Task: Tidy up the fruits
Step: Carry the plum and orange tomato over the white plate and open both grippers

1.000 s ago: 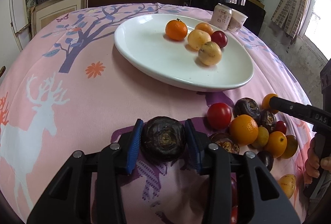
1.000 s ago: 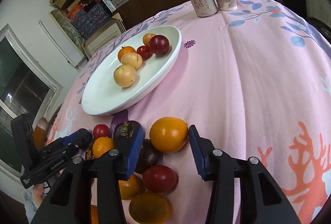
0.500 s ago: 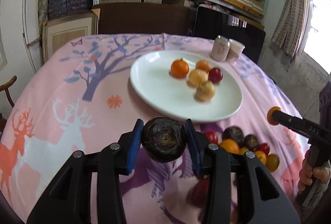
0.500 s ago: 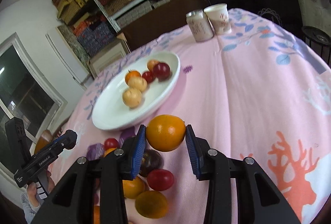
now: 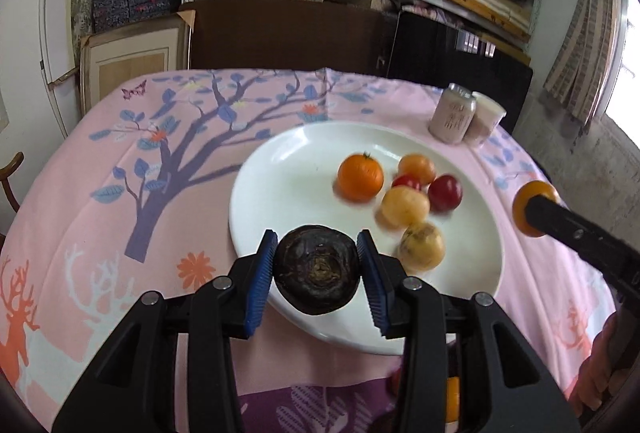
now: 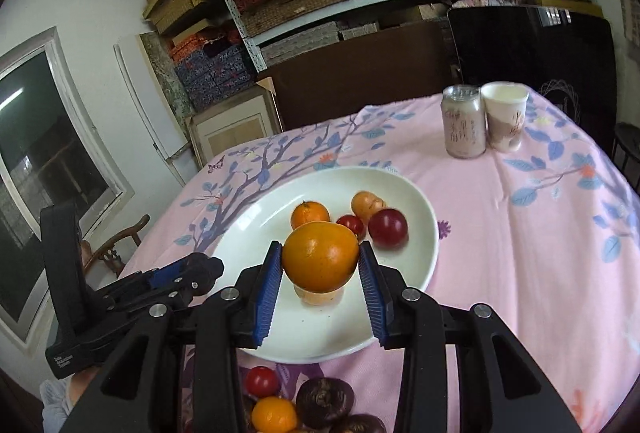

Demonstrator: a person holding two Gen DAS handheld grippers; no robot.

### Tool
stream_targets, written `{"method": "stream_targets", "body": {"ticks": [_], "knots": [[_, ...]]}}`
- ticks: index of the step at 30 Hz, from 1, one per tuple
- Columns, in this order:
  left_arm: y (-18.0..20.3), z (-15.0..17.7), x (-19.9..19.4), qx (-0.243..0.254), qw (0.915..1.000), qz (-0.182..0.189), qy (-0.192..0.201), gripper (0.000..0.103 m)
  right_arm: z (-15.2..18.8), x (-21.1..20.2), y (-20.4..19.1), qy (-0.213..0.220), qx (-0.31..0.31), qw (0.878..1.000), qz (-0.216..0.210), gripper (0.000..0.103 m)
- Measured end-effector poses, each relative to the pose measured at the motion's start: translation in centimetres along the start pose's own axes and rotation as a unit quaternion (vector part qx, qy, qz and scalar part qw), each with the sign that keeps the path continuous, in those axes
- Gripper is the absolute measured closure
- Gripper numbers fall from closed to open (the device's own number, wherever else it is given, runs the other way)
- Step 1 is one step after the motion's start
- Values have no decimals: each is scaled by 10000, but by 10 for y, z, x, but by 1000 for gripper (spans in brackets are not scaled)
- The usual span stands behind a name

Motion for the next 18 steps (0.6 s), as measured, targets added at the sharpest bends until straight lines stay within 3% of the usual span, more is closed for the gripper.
{"method": "stream_targets", "body": {"ticks": [3, 10, 12, 14, 18], "knots": [[1, 1, 11, -34, 9999, 101, -97, 63, 8, 17, 2, -171, -209, 9992, 284, 64], [11, 5, 18, 207, 9996, -146, -106, 62, 11, 27, 9, -249, -227, 9981, 513, 62], [12, 5, 16, 248, 9993, -265, -49, 51, 12, 27, 11, -218, -186, 9988, 392, 43], [13, 5, 10, 265, 9990, -362, 56, 38, 10, 18, 10, 3, -186, 9989, 419, 40], [16, 4, -2, 325, 9980, -497, 230, 31, 7, 4, 11, 186, -186, 9989, 378, 40]]}}
Point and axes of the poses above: each gripper's, at about its wrist camera, not at the fingertips, and x roughly the way its jaws point, y to its right, z to its underside, the point moved 2 cm from there along x, roughly the way its jaws point, and after that the axes turned 8 degrees about x, right-handed, at the moved point
